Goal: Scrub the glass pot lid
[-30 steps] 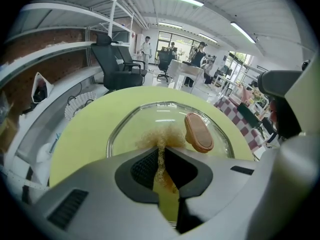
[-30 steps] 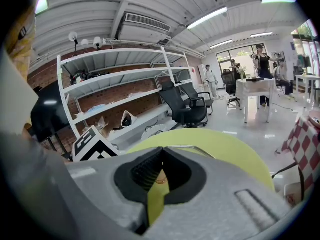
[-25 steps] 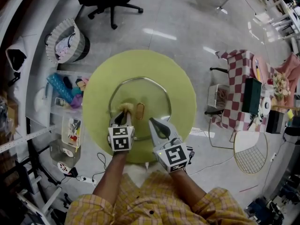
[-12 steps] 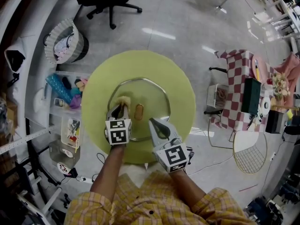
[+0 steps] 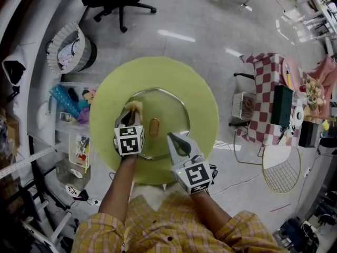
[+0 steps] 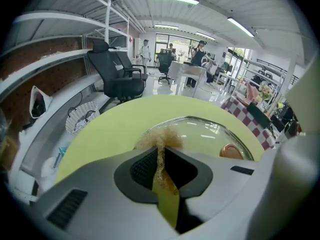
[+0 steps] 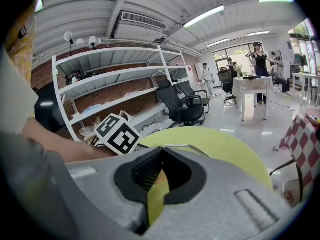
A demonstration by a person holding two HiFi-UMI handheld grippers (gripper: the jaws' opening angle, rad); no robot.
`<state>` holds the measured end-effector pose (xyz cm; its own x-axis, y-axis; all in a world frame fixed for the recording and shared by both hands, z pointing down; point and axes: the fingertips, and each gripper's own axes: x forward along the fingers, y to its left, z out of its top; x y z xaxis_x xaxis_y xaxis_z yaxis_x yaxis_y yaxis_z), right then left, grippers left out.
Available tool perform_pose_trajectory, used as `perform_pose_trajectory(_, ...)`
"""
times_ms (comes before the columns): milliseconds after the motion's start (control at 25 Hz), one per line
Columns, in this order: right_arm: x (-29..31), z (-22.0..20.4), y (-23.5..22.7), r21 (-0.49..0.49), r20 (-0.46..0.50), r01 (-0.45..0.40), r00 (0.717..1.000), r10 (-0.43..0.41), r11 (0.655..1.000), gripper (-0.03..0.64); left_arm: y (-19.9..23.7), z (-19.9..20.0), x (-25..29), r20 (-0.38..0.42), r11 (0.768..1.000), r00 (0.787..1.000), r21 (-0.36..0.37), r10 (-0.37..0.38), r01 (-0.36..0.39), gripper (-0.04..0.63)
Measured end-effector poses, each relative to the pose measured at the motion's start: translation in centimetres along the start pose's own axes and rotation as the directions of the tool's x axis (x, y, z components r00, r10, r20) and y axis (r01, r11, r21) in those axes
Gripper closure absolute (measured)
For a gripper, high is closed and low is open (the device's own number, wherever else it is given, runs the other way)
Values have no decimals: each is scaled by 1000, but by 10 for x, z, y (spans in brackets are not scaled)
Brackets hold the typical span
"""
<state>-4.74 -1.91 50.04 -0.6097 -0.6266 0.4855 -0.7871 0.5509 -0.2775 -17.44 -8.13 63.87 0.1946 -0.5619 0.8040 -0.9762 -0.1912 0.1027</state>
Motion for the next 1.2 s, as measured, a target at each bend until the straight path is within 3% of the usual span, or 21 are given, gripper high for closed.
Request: perform_pose_trajectory(1200,5,0,-26,24,-9,14,1000,-14,1000,620,0,33,32,-7,1000,1000,10,1,-1,557)
